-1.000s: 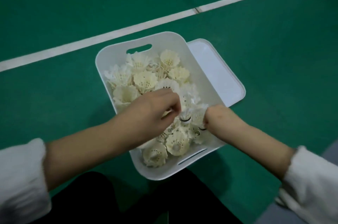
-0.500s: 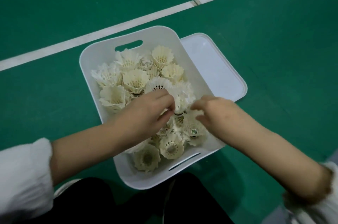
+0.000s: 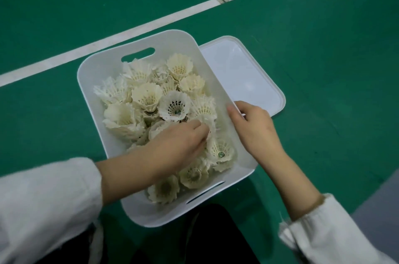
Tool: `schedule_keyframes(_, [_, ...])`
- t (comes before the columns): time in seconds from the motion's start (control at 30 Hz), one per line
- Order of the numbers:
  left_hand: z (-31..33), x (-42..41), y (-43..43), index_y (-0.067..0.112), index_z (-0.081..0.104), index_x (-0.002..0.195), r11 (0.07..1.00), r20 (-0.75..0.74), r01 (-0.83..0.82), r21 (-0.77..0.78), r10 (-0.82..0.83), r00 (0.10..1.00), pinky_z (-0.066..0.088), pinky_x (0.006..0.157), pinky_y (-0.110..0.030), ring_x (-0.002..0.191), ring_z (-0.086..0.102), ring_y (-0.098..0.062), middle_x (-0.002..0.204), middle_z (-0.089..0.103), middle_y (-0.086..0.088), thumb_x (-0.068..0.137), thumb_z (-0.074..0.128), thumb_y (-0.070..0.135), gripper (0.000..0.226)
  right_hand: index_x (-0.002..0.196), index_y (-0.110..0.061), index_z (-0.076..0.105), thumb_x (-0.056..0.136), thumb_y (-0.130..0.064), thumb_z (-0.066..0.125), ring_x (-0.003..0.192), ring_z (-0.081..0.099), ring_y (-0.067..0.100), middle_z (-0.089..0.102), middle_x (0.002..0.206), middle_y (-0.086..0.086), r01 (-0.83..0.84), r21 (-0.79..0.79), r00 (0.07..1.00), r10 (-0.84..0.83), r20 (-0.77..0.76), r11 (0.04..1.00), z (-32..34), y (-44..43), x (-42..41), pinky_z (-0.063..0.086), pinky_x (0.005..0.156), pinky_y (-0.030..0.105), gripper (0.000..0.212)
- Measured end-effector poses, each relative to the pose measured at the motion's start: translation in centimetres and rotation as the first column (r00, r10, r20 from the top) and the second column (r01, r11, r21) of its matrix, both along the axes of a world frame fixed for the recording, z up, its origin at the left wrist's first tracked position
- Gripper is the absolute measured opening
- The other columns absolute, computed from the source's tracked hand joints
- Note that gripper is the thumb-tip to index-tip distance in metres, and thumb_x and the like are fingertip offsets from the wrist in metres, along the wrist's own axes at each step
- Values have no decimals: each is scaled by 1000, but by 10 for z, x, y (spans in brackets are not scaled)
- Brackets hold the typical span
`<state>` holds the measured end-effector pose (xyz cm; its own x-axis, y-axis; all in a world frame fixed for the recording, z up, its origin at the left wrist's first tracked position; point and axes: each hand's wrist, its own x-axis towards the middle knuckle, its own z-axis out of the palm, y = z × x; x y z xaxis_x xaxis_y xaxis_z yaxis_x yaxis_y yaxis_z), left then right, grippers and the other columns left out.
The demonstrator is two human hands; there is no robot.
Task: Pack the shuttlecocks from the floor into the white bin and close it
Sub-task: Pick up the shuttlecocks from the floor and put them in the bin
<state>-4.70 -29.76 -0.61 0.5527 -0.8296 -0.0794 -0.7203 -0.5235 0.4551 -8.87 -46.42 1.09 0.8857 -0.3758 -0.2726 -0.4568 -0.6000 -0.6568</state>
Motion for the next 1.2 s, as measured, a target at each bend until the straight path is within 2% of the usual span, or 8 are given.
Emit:
schedule_keyframes(0.1, [-1,-19,-6,16,50,88,971,-120,-233,-42,227,966,45,69,-34,77,51,-18,88,52,1,93,45,21,8,100,-25,69,94,-37,42,76,63,23,70,80,1,49,80,999,-51,11,996,-4,0,0,52,70,36,30])
schedule_keyframes(0.27, [-8,-30,-13,13,52,92,929,-20,-370,-6,370,929,43,65,-32,78,49,-18,89,54,0,91,49,13,4,99,-27,70,93,-35,44,77,62,22,71,80,-2,70,95,997,-73,31,993,-3,4,-1,49,70,33,28])
schedule_keyframes(0.5, [-5,-41,-4,9,53,74,962,133,-269,-53,274,952,27,50,-20,57,43,-16,71,52,-5,65,73,-6,27,85,-12,66,92,-35,42,71,58,33,68,77,14,95,89,994,-100,50,991,-4,19,-2,50,64,36,34])
schedule_keyframes(0.67, [-10,-44,0,15,53,82,923,132,-371,103,357,925,18,48,-19,61,31,-12,77,54,0,71,71,4,24,76,-19,66,90,-35,48,55,45,11,61,61,0,148,259,984,-170,62,954,-11,19,-11,40,56,28,29])
schedule_keyframes(0.8, [-8,-45,0,14,54,108,925,51,-253,283,249,967,40,73,-29,88,47,-18,106,54,-1,90,46,17,20,91,-24,71,88,-36,53,79,60,8,70,85,-13,200,369,971,-235,51,908,-14,16,-10,48,72,28,22])
schedule_keyframes(0.97, [-12,-40,-1,13,60,96,876,52,-241,418,242,969,36,61,-22,67,41,-11,66,37,6,91,46,7,16,93,-26,69,87,-36,54,86,60,9,67,91,-13,209,375,970,-240,39,903,-18,15,-9,46,73,26,18])
schedule_keyframes(1.13, [2,-35,-7,19,60,110,908,19,-207,365,215,976,45,84,-31,103,52,-17,122,54,0,94,46,32,25,96,-22,69,88,-54,47,89,65,12,70,95,-6,154,513,986,-167,-20,845,-20,-1,-10,50,77,30,39])
schedule_keyframes(1.2, [24,-29,-6,23,58,110,912,51,-285,295,282,958,45,88,-34,101,53,-17,111,58,4,95,36,43,33,101,-17,67,92,-50,42,84,64,13,69,97,-3,200,540,978,-203,-56,817,-25,-12,-7,49,70,27,43])
